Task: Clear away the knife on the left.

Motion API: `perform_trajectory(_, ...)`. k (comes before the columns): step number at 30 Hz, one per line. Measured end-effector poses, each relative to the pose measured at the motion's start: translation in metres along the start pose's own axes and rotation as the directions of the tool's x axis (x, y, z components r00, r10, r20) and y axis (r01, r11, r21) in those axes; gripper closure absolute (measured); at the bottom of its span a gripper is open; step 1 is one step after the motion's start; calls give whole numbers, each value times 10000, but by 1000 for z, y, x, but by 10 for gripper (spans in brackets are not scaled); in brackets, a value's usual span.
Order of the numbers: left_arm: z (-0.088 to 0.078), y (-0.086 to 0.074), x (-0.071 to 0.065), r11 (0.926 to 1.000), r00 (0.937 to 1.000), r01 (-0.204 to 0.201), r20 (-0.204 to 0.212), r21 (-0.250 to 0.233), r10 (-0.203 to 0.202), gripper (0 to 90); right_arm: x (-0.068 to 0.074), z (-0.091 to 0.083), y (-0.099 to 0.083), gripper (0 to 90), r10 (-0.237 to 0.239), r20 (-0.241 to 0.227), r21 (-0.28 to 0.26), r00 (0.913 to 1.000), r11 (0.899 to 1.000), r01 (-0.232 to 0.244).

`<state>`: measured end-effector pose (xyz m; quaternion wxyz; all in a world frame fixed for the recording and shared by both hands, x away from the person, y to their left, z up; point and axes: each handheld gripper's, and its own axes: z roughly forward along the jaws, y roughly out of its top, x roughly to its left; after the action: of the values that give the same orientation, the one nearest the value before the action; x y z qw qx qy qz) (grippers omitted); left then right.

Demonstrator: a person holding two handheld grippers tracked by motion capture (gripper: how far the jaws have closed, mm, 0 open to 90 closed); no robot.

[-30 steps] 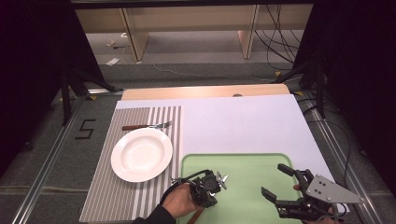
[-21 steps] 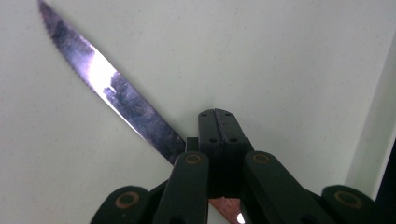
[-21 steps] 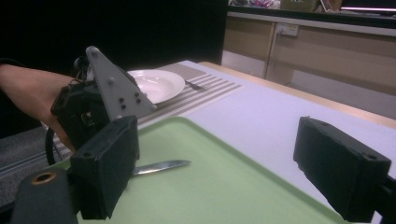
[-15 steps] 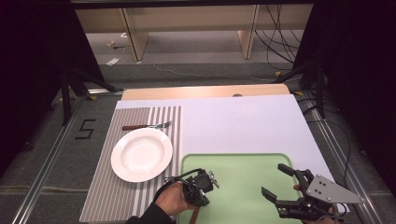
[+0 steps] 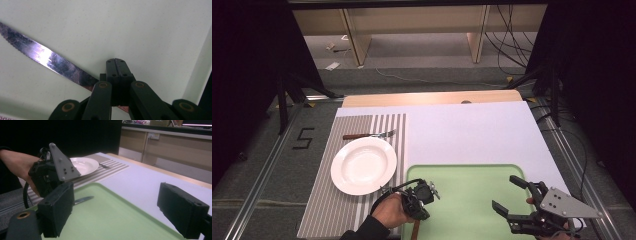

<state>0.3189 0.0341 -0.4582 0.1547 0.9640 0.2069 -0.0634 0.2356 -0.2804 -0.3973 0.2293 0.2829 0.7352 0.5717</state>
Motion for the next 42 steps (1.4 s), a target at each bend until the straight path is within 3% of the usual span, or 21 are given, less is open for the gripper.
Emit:
perform_trajectory(19, -7, -13, 9, 9991, 9991, 425, 5, -76, -425, 898, 0, 0, 0, 154, -14, -4, 10, 10000, 10000, 14)
perform_trajectory(28, -7, -17, 14, 9987, 9987, 507, -36, 105, -507, 899, 0, 0, 0, 154, -15, 3, 4, 10000, 10000, 15)
perform_trajectory(38, -10, -18, 15, 9982, 9982, 604, 1, -64, -604, 890, 0, 0, 0, 154, -7, 2, -5, 10000, 10000, 7)
perform_trajectory(42, -12, -18, 14, 9974, 9978, 634, 194, -338, -628, 827, 0, 0, 0, 154, -13, -7, 10, 10000, 10000, 13)
